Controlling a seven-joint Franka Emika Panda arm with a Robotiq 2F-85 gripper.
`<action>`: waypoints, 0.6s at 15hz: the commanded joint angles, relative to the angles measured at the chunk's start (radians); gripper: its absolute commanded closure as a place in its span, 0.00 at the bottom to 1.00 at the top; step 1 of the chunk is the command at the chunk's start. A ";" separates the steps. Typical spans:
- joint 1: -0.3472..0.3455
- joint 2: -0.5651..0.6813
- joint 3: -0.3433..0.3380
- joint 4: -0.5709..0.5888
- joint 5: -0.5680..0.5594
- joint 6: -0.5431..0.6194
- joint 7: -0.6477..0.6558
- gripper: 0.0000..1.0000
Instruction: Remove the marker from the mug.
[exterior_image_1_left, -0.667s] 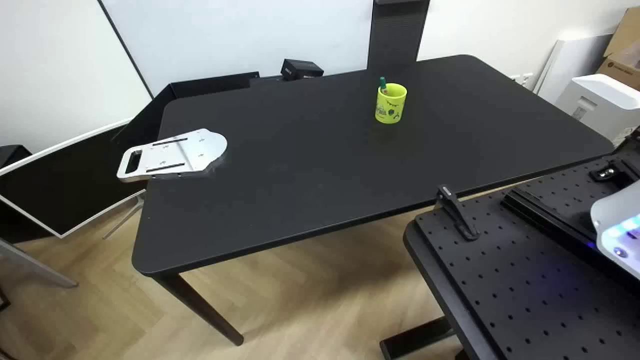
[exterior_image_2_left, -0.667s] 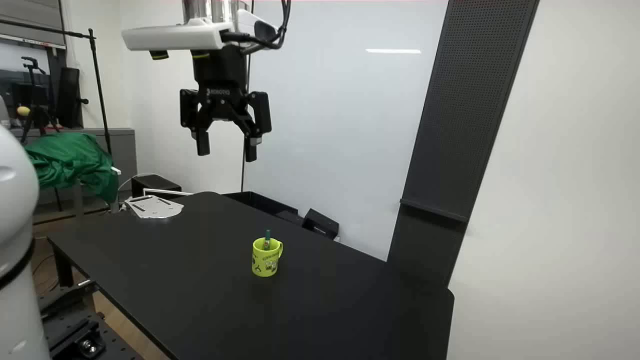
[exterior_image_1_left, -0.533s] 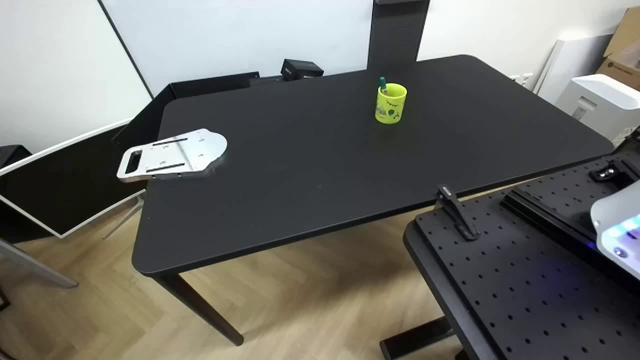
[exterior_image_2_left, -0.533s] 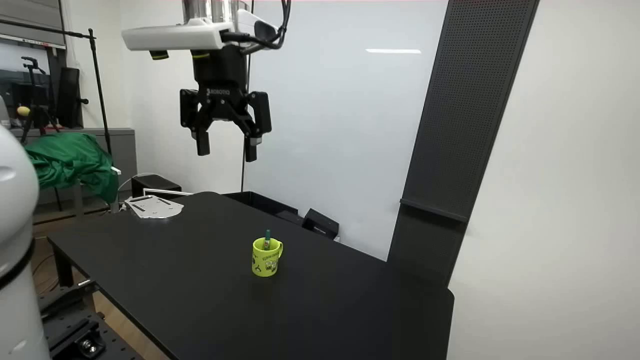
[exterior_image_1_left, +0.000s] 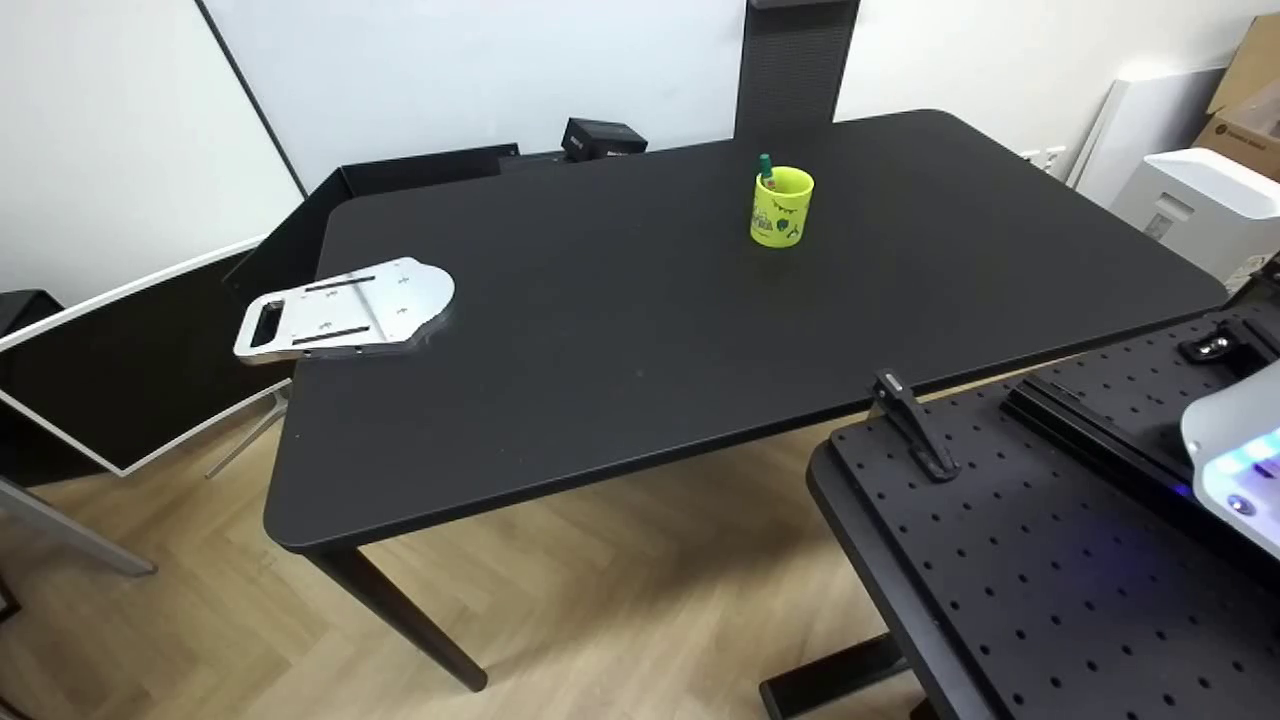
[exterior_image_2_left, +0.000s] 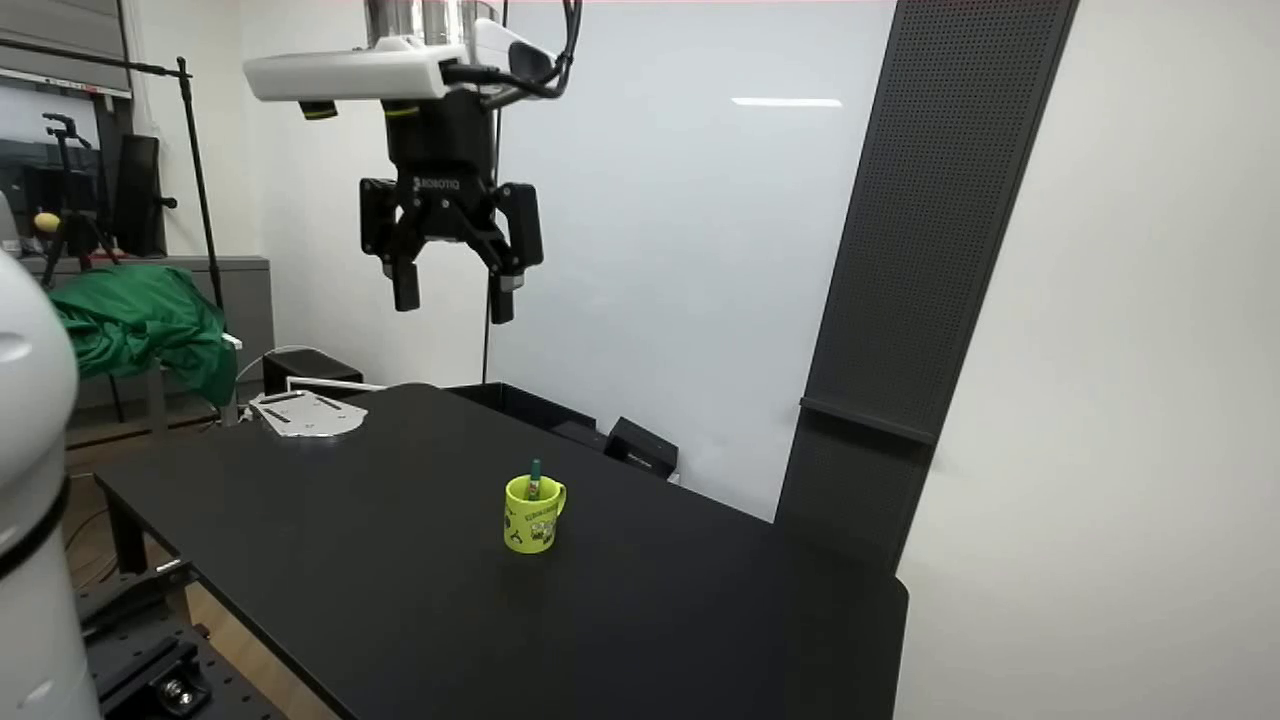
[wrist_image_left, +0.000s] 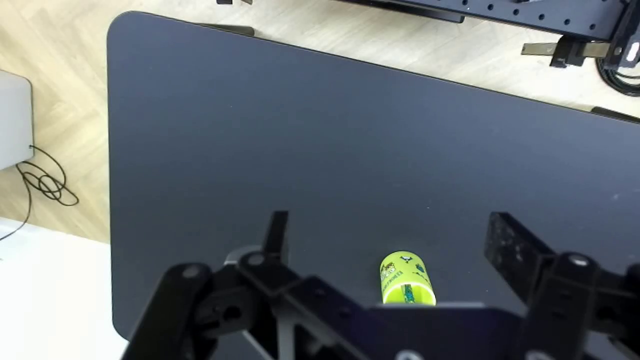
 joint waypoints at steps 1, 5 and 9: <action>0.003 0.001 -0.002 0.002 -0.002 -0.003 0.002 0.00; 0.004 0.004 -0.003 0.007 -0.006 -0.018 -0.009 0.00; 0.002 0.005 0.000 0.009 -0.015 -0.029 -0.011 0.00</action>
